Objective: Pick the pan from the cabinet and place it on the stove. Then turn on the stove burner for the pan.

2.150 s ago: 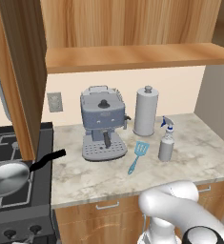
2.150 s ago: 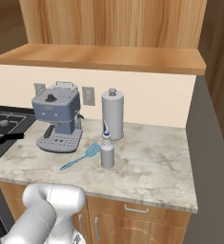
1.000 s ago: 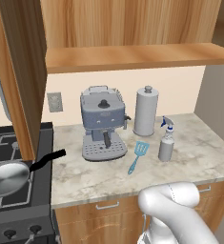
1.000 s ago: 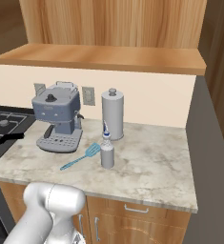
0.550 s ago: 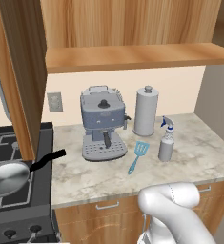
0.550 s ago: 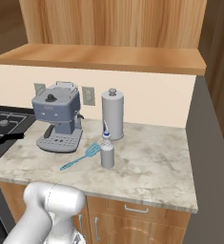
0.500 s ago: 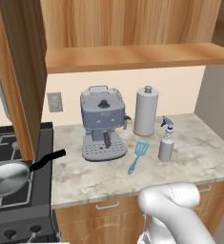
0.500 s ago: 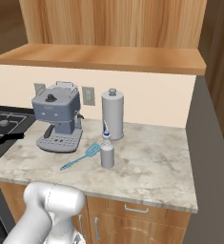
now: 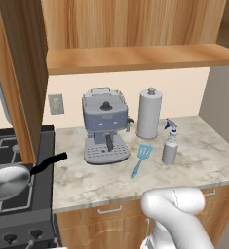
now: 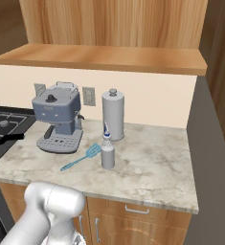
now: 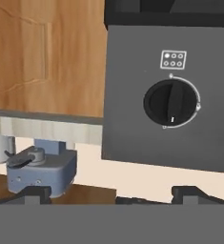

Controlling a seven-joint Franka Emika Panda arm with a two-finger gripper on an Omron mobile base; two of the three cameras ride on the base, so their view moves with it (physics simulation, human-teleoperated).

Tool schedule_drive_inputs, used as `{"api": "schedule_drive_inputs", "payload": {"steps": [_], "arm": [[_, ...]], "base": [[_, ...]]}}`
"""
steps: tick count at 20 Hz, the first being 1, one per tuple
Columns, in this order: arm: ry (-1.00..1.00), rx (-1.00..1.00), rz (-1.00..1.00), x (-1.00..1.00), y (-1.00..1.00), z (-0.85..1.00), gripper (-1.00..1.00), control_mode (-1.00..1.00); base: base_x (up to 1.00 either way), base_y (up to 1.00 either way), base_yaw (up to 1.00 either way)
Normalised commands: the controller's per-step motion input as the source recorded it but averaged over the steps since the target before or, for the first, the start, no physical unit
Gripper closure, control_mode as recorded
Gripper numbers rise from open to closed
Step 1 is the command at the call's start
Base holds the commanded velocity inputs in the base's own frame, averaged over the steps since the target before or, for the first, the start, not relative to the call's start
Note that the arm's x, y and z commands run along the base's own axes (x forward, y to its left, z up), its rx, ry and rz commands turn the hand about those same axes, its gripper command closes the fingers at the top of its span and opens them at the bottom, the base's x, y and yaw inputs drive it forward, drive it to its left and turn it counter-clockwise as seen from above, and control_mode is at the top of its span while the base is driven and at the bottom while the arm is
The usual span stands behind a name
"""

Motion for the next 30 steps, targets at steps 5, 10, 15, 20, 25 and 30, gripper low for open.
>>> {"api": "schedule_drive_inputs", "payload": {"steps": [5, 10, 15, 20, 25, 30], "arm": [[0.0, -0.04, 0.0, 0.14, 0.25, -0.18, -1.0, -1.0], [0.0, -0.02, 0.01, 0.14, 0.16, -0.19, -1.0, -1.0], [0.0, -0.01, 0.01, 0.15, 0.13, -0.21, -1.0, -1.0], [0.0, 0.0, 0.0, 0.08, 0.03, -0.06, -1.0, -1.0], [0.0, 0.0, 0.0, 0.08, 0.0, 0.0, -1.0, -1.0], [0.0, 0.0, 0.0, 0.15, 0.0, 0.0, -1.0, -1.0]], "base": [[0.0, 0.0, 0.0], [0.0, 0.0, 0.0], [0.0, 0.0, 0.0], [0.0, 0.0, 0.0], [0.0, 0.0, 0.0], [0.0, 0.0, 0.0]]}}
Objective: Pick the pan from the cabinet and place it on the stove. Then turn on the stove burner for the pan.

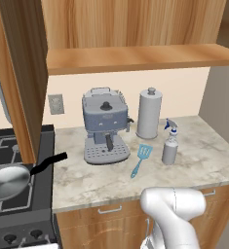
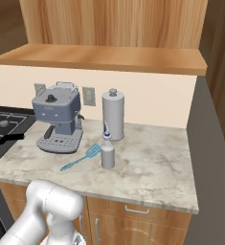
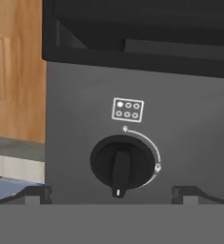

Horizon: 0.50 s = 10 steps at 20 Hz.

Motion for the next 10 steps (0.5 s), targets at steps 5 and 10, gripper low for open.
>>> {"api": "schedule_drive_inputs", "payload": {"steps": [5, 10], "arm": [[0.0, 0.0, 0.0, 0.17, 0.0, -0.05, -1.0, -1.0], [0.0, 0.0, 0.0, 0.16, 0.04, -0.15, -1.0, -1.0]], "base": [[0.0, 0.0, 0.0], [0.0, 0.0, 0.0]]}}
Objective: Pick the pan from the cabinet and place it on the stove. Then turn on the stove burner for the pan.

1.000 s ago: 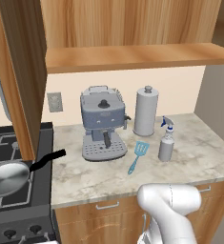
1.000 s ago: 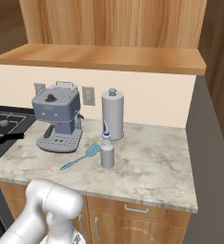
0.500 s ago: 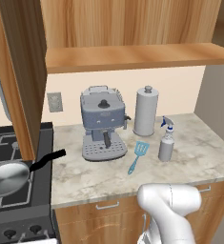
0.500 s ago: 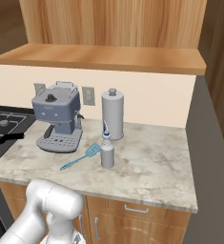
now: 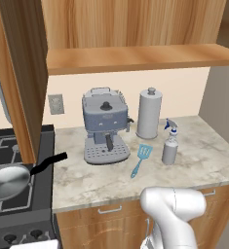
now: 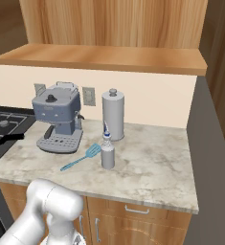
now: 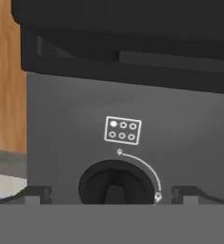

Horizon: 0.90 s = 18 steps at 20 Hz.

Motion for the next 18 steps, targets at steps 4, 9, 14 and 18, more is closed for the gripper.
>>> {"api": "schedule_drive_inputs", "payload": {"steps": [4, 9, 14, 18], "arm": [[0.0, 0.0, 0.0, 0.16, 0.09, -0.17, -1.0, -1.0], [0.0, 0.0, 0.01, 0.13, 0.11, -0.12, -1.0, -1.0], [0.0, 0.0, 0.01, 0.19, 0.07, -0.08, 1.0, -1.0], [0.0, 0.0, 0.03, 0.22, 0.0, -0.05, 1.0, -1.0]], "base": [[0.0, 0.0, 0.0], [0.0, 0.0, 0.0], [0.0, 0.0, 0.0], [0.0, 0.0, 0.0]]}}
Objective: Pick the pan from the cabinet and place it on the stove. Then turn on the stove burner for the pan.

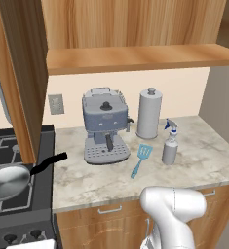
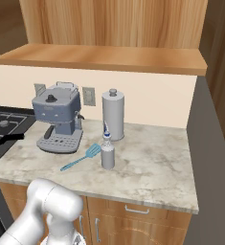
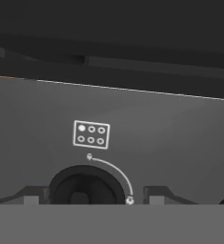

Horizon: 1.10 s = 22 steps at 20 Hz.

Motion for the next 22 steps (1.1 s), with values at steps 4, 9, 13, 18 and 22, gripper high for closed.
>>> {"api": "schedule_drive_inputs", "payload": {"steps": [4, 9, 13, 18, 22], "arm": [[0.0, 0.0, 0.04, 0.17, 0.0, -0.01, 1.0, -1.0], [0.0, 0.0, 0.02, 0.04, -0.01, 0.0, 1.0, -1.0], [0.0, 0.0, 0.02, 0.0, 0.0, 0.0, 1.0, -1.0], [0.03, -0.15, 0.01, 0.0, 0.0, 0.14, 1.0, -1.0], [0.12, -0.31, 0.0, 0.0, -0.02, 0.17, 1.0, -1.0]], "base": [[0.0, 0.0, 0.0], [0.0, 0.0, 0.0], [0.0, 0.0, 0.0], [0.0, 0.0, 0.0], [0.0, 0.0, 0.0]]}}
